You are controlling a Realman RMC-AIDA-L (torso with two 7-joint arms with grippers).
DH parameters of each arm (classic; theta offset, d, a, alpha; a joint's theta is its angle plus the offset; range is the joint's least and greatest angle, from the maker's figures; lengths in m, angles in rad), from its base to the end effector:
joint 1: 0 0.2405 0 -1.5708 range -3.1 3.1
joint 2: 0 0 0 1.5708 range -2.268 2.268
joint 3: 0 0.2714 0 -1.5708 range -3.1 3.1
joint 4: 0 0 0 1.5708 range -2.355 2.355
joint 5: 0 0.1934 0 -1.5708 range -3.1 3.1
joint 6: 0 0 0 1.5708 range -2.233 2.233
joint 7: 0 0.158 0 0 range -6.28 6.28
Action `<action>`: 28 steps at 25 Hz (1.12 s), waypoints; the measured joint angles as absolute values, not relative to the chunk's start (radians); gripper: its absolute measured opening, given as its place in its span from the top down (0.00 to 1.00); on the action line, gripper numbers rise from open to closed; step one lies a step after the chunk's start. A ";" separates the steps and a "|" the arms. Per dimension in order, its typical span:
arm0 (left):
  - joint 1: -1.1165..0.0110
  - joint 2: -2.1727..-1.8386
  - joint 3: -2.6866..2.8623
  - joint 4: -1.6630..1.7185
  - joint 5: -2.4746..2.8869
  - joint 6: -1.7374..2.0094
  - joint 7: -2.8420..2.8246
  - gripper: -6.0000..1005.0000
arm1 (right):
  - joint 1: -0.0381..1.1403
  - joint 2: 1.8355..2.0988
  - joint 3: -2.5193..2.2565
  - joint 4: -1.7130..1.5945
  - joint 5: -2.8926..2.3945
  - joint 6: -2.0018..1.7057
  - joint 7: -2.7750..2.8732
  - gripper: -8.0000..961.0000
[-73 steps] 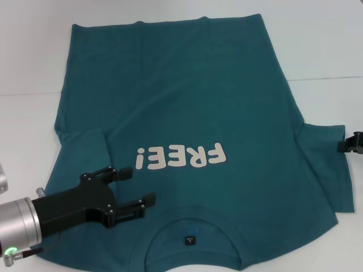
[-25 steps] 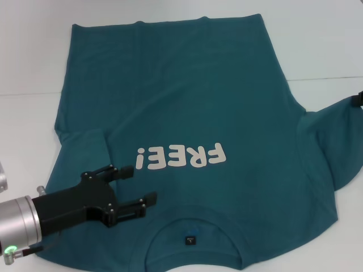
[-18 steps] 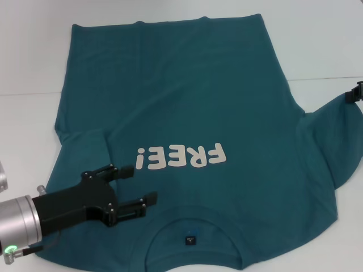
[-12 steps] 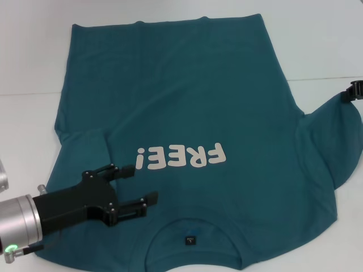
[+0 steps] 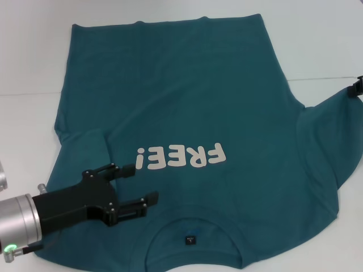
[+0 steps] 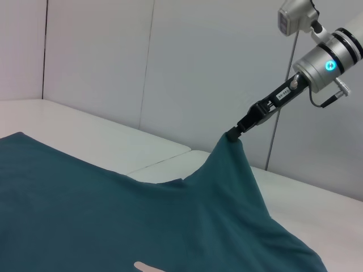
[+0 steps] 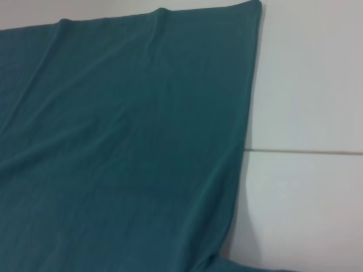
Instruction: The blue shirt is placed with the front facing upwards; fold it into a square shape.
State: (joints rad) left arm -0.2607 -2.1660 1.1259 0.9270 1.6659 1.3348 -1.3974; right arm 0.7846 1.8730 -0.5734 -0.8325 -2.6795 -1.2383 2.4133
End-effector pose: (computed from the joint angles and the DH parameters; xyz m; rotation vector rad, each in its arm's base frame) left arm -0.2454 0.2975 -0.0475 -2.6127 -0.5601 -0.7338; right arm 0.2956 0.4441 0.1199 -1.9880 1.3345 0.0627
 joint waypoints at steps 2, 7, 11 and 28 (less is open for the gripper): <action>-0.262 -2.166 1.126 0.927 1.666 1.335 -1.397 0.17 | 0.783 1.873 -0.579 -0.840 -2.683 -1.248 2.408 0.91; -0.267 -2.166 1.126 0.927 1.666 1.335 -1.397 0.17 | 0.781 1.873 -0.585 -0.861 -2.695 -1.268 2.407 0.90; -0.270 -2.166 1.126 0.926 1.666 1.335 -1.397 0.17 | 0.787 1.873 -0.592 -0.870 -2.699 -1.294 2.427 0.90; -0.276 -2.166 1.127 0.926 1.666 1.337 -1.397 0.17 | 0.921 1.928 -0.732 -0.867 -2.829 -1.322 2.520 0.88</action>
State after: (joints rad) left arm -0.2762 -2.1660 1.1270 0.9264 1.6665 1.3375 -1.3975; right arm 0.9211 1.9276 -0.7322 -0.8674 -2.8285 -1.3220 2.5204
